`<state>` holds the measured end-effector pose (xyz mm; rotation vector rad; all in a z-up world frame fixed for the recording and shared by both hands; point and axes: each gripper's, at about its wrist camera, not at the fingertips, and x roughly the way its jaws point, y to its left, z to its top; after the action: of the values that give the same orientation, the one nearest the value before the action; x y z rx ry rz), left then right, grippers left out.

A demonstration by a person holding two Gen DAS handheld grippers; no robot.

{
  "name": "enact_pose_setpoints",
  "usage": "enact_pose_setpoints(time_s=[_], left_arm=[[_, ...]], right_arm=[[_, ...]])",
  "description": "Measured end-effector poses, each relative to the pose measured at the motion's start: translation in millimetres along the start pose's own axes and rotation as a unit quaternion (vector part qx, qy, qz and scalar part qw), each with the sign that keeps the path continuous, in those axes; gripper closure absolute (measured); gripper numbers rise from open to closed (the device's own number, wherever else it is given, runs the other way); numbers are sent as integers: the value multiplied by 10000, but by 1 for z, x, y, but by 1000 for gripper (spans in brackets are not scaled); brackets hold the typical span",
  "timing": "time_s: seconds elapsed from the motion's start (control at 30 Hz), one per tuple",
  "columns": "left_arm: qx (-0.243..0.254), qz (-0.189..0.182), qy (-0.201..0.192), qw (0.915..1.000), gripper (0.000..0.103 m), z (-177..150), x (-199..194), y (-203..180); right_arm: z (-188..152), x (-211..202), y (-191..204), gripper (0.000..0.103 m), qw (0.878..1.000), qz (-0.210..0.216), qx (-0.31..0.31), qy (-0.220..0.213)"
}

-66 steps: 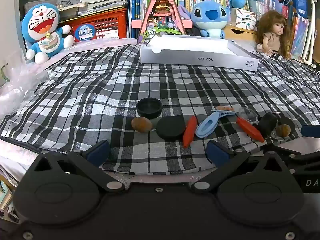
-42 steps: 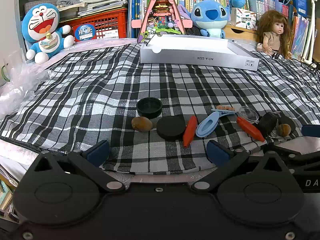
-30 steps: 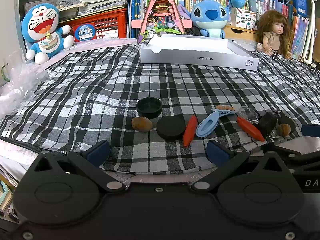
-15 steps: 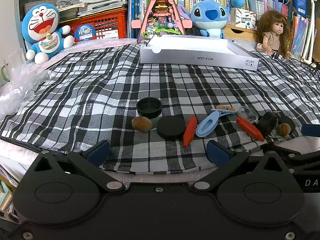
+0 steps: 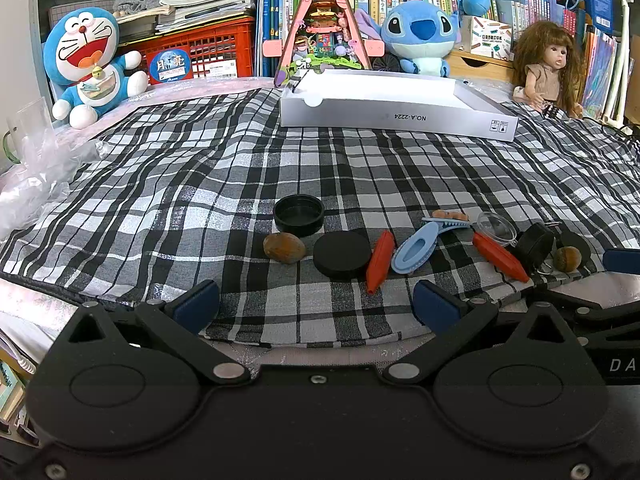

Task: Organize rigid objects

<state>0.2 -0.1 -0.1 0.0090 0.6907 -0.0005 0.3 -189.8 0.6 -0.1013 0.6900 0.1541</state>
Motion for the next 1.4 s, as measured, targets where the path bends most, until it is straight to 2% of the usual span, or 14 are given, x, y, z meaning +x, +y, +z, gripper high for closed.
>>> enact_pose_setpoints(time_s=[0.73,1.1,1.4], left_arm=[[3,3,-5,10000,0,0,0,0],[22,-31,-5,10000,0,-1,2,1],[95,-115,-40,9999,0,0,1,4]], right_arm=[[-1,1,1,0,10000,27,30,0],[-6,-2,-3,0,9997,89,47,-216],[-5,-12,-11,0,9980,380,336,-381]])
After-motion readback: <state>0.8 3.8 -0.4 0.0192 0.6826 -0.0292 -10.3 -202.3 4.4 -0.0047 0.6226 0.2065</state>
